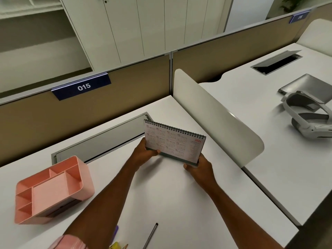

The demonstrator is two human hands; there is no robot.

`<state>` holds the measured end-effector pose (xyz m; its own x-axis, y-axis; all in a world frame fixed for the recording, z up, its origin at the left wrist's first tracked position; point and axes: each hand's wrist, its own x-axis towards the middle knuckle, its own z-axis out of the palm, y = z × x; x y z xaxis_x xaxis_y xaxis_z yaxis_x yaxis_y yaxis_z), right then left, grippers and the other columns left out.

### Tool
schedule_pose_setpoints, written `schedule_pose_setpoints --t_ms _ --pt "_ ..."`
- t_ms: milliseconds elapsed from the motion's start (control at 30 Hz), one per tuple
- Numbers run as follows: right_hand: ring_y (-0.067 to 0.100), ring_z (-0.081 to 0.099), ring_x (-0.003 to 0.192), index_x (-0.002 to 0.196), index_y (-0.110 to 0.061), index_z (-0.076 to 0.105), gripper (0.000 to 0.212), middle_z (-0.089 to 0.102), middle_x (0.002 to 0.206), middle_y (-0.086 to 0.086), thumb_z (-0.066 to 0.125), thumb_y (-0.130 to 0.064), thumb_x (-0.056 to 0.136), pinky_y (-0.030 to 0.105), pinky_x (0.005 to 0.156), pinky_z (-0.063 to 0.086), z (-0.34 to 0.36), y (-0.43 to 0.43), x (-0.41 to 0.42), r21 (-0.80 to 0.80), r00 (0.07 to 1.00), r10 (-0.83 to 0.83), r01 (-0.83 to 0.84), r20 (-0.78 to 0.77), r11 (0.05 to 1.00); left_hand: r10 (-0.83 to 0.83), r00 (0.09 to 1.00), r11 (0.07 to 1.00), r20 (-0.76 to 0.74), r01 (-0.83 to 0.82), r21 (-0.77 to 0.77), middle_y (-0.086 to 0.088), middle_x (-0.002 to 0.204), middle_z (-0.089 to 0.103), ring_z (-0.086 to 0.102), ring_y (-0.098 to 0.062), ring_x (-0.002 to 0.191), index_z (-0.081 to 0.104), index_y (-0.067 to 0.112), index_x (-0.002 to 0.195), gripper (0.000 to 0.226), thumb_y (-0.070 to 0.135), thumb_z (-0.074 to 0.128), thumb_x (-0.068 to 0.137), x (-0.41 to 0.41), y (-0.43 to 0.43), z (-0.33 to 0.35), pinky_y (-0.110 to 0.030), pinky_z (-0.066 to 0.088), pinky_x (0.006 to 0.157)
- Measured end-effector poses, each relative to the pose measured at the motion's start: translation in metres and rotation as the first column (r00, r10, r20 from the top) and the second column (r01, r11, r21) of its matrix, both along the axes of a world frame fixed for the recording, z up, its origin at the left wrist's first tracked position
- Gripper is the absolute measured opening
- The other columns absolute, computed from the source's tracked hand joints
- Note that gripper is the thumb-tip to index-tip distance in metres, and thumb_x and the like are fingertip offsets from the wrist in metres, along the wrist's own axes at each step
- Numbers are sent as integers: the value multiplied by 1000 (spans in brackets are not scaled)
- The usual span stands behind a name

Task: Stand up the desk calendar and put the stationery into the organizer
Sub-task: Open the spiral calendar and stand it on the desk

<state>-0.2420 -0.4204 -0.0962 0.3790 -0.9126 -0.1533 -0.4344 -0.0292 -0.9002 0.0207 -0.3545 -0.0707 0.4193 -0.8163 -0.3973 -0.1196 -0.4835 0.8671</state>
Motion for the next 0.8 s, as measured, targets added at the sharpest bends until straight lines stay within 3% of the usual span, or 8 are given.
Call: schedule_pose_setpoints --t_ms 167,367,567,800 --pt "9 61 115 145 -26 49 75 63 130 -12 85 -17 80 21 97 51 -7 -7 4 16 999 33 -33 -15 999 -75 997 997 1 75 -5 12 129 69 63 -16 122 53 39 135 86 40 87 56 18 -22 -3 -49 52 108" --pt "9 60 116 146 -24 48 78 63 133 -11 86 -19 78 21 98 47 -8 -16 6 0 998 55 -55 -34 999 -117 993 993 4 117 -26 5 127 69 63 -19 122 54 31 134 75 15 84 68 22 -31 3 -40 55 101" --pt "10 61 113 142 -25 53 73 65 131 -9 88 -22 78 25 98 51 -7 -20 7 17 998 48 -48 -44 999 -123 992 992 23 123 -13 5 126 69 63 -18 120 53 33 134 80 20 81 61 21 -26 3 -47 54 104" --pt "6 67 106 131 -28 61 63 71 119 -13 89 -22 75 6 78 48 1 -33 9 45 998 41 -39 -45 998 -84 995 996 45 83 21 9 127 69 63 -17 120 52 37 134 82 28 82 58 22 -21 -7 -49 52 107"
